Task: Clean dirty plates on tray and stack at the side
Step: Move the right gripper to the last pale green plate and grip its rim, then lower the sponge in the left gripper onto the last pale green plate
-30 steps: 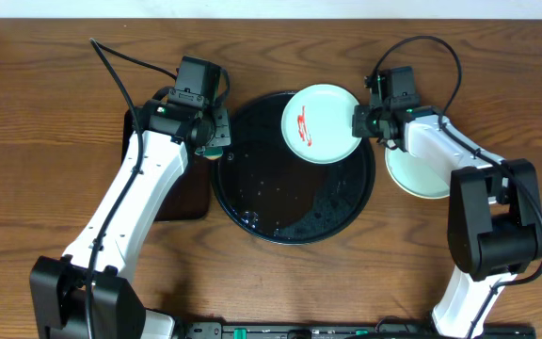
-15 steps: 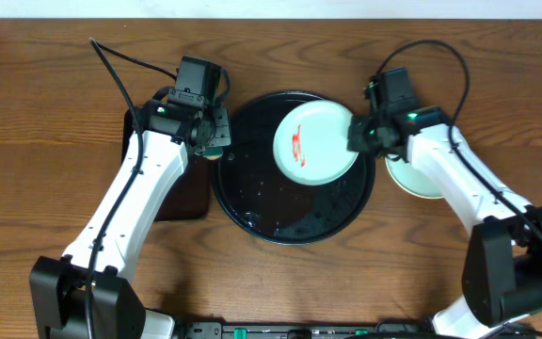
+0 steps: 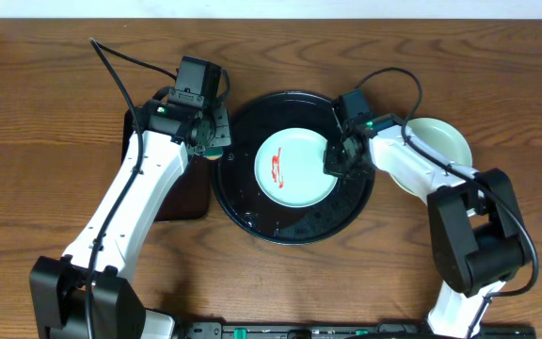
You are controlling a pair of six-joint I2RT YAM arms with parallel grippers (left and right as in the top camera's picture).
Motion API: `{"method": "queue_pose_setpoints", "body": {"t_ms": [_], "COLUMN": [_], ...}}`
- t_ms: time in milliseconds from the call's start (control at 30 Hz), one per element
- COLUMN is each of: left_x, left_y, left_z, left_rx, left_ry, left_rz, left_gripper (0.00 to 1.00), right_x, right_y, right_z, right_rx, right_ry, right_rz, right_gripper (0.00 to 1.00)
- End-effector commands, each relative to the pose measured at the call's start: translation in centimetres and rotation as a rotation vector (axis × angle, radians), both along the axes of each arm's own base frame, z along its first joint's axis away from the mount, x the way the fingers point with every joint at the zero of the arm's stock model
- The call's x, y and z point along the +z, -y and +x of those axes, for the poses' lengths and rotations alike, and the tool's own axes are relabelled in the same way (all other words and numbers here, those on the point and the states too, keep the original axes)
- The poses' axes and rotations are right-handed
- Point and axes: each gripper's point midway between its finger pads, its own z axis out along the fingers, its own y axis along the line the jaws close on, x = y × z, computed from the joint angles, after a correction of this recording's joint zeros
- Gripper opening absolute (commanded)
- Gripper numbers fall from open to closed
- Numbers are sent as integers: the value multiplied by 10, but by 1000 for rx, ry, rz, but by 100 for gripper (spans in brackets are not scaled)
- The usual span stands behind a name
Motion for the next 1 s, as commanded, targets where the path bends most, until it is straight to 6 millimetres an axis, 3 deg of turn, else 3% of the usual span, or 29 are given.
{"method": "queue_pose_setpoints", "body": {"t_ms": [0,267,400,600,800,967], "left_x": [-10,-38,-57,-90,-127,-153], "left_y": [-1,39,61,81,100,100], "left_z": [-1,-12,-20,-26,-15,1], "left_rx": [6,-228,-329,-372,-367,-338], "left_ry": [-26,-143,-207,-280,-290,-266], "left_rz": [10,-119,-156,-141,-142,-112], "left_gripper": [7,7,7,8,7,8], "right_x": [-6,-11,-17,-22,-22,-22], "right_y": [-5,-5,-5,-7,-7,-7], "right_z": [-3,-2,-4,-7,-7,-7], "right_rx": [7,7,7,10,10,10], "right_ry": [-16,-20,-38,-56,-55,-55], "right_rz": [13,12,8,16,16,16], "right_gripper": [11,15,4,1,1,1]}}
